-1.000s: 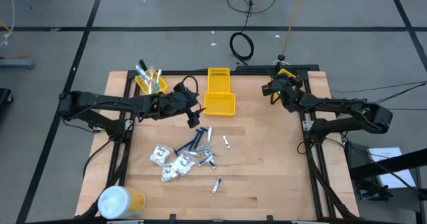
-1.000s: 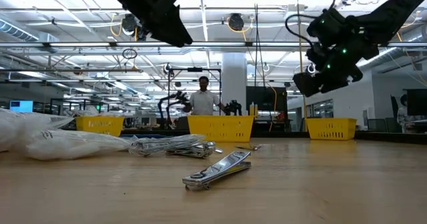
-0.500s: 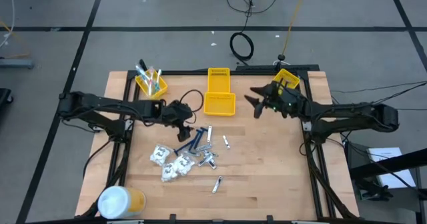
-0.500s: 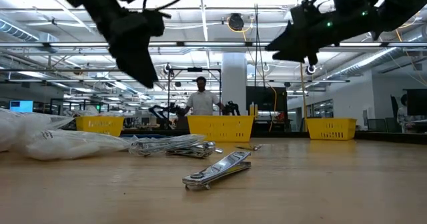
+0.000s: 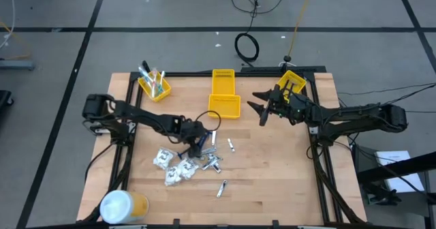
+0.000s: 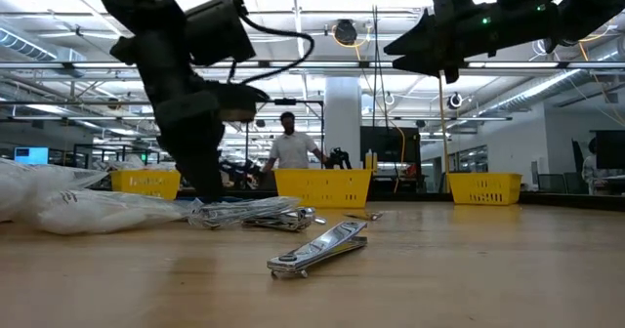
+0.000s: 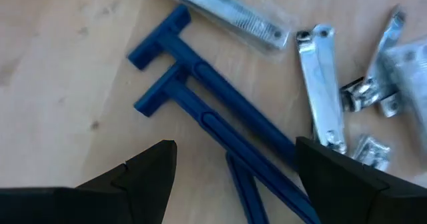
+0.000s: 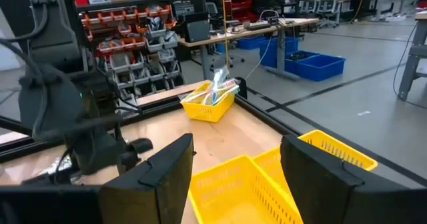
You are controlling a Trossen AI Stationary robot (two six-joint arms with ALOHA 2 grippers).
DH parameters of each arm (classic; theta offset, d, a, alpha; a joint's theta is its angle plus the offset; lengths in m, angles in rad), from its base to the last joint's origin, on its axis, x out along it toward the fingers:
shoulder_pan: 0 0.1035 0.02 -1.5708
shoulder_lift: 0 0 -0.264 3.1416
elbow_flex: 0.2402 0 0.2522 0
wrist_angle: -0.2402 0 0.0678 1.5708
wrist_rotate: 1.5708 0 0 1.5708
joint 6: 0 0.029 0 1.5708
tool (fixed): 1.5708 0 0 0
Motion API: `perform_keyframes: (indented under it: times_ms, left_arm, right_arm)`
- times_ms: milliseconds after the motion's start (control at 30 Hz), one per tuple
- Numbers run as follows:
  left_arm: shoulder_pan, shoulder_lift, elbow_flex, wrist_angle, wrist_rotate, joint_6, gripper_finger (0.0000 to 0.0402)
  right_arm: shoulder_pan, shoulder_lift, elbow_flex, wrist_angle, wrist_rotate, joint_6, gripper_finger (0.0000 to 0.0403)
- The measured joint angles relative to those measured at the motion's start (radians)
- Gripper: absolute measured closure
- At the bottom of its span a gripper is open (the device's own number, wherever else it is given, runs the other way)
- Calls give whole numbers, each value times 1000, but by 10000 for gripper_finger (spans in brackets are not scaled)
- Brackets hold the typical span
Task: Pick & Place Travel size toiletries
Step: Put the blue razor into the right yellow bin
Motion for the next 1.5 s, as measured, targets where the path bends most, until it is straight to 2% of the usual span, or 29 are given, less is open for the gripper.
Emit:
perform_keyframes:
  times_ms: [200, 533, 1233, 1500]
  left_arm:
    - [18, 33, 28, -90, 0, -18, 103]
    - [65, -24, 26, -236, -38, -21, 103]
    - [98, -28, 27, -221, -124, 98, 103]
    - [98, -28, 98, -273, -135, 113, 103]
  right_arm:
    - [0, 0, 0, -8, 0, 1, 191]
    - [0, 0, 0, -18, -1, -2, 191]
    - [0, 0, 0, -34, -1, -6, 190]
    - [0, 0, 0, -36, -1, -6, 190]
